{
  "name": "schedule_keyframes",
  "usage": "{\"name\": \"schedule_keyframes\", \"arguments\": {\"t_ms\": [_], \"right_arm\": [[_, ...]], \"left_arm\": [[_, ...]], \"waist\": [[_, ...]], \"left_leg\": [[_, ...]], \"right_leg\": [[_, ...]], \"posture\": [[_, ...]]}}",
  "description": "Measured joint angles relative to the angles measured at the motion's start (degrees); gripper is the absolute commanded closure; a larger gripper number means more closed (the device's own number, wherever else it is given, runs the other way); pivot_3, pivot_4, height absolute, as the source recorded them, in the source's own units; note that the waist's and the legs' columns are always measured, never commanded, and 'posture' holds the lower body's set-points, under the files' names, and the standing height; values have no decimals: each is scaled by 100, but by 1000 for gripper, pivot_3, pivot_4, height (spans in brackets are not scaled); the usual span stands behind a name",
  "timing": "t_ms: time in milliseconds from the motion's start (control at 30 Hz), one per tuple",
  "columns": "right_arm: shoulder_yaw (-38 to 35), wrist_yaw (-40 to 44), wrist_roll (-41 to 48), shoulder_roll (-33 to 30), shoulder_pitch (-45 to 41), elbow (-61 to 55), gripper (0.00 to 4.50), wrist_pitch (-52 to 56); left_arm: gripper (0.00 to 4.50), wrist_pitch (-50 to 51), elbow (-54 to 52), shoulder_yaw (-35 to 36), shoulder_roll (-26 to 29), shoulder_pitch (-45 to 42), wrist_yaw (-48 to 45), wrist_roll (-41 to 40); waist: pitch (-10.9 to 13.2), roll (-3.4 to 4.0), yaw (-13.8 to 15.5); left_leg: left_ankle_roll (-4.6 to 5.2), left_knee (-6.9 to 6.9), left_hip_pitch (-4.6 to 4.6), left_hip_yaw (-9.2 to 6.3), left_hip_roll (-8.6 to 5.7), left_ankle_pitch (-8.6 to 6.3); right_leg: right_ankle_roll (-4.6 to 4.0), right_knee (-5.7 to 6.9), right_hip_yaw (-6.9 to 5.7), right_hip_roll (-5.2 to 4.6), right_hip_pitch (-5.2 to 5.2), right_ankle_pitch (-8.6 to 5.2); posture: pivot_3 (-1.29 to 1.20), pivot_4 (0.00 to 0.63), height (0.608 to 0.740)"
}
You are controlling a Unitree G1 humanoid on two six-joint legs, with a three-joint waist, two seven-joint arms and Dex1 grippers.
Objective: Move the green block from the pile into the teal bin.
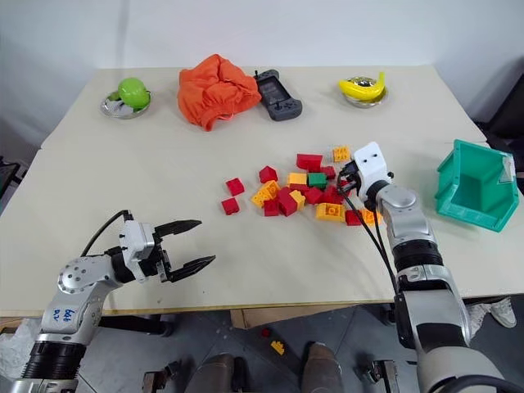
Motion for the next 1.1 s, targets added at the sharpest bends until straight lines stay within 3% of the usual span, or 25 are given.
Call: {"name": "schedule_keyframes", "arguments": {"t_ms": [133, 267, 400, 500, 600, 700, 867, 1067, 1100], "right_arm": [[231, 738, 168, 135, 555, -1116, 4466, 215], [520, 1402, 399, 59, 1046, -2477, 4466, 1113], [695, 1938, 682, -343, 1693, -3809, 4466, 1926], [529, 2056, 861, -585, 2120, -4274, 4466, 2083], [-126, 2268, 1251, -865, 2594, -4581, 4466, 1865], [-929, 2501, 1739, -1092, 3123, -4825, 3882, 1640], [-1632, 2623, 1773, -1576, 4143, -4498, 2160, 1388], [-1376, 2396, 1752, -1423, 3618, -4349, 123, 1410], [-1268, 2337, 1748, -1361, 3455, -4359, 21, 1435]], "left_arm": [[0, 14, 32, -13, -21, -112, -3, -1], [0, 20, 93, -33, -32, -196, -16, -2], [0, 20, 193, -22, -30, -211, -34, -2], [0, 21, 191, -22, -30, -211, -44, -8], [0, 40, 182, 48, -24, -166, -30, -49], [0, 130, 156, 122, -19, -106, -34, -129], [0, 217, 135, 317, 29, 23, -24, -234], [0, 344, 8, 336, 29, 9, -24, -313], [0, 363, -13, 325, 27, -27, -24, -316]], "waist": [[0, 1, 2], [0, 1, 54], [1, 1, 109], [1, 1, 139], [2, 0, 201], [3, -3, 239], [7, -10, 244], [7, -9, 82], [7, -9, 78]], "left_leg": [[0, -2, 1, 2, 1, 0], [0, 3, 2, 1, 1, 0], [2, 8, -2, -2, 1, -2], [2, 11, -3, -2, 1, -2], [2, 10, -3, -1, 1, -3], [3, 11, -2, -2, 1, -3], [5, 16, 0, 1, 0, -4], [1, 19, 13, 14, 6, -2], [1, 19, 12, 13, 6, -2]], "right_leg": [[0, -2, 1, 1, 0, 0], [0, -1, 2, 1, 1, 0], [0, -5, 0, 0, 4, 0], [0, -4, 0, 0, 3, 0], [0, -7, 0, 0, 4, 0], [0, -8, -2, 1, 6, 0], [0, -7, 0, 0, 8, 1], [-1, 9, 14, 3, 5, 1], [-1, 9, 14, 3, 5, 1]], "posture": [[0, 150, 740], [0, 150, 740], [0, 150, 740], [0, 150, 740], [0, 150, 740], [0, 150, 740], [0, 150, 740], [0, 150, 740], [0, 150, 740]]}}
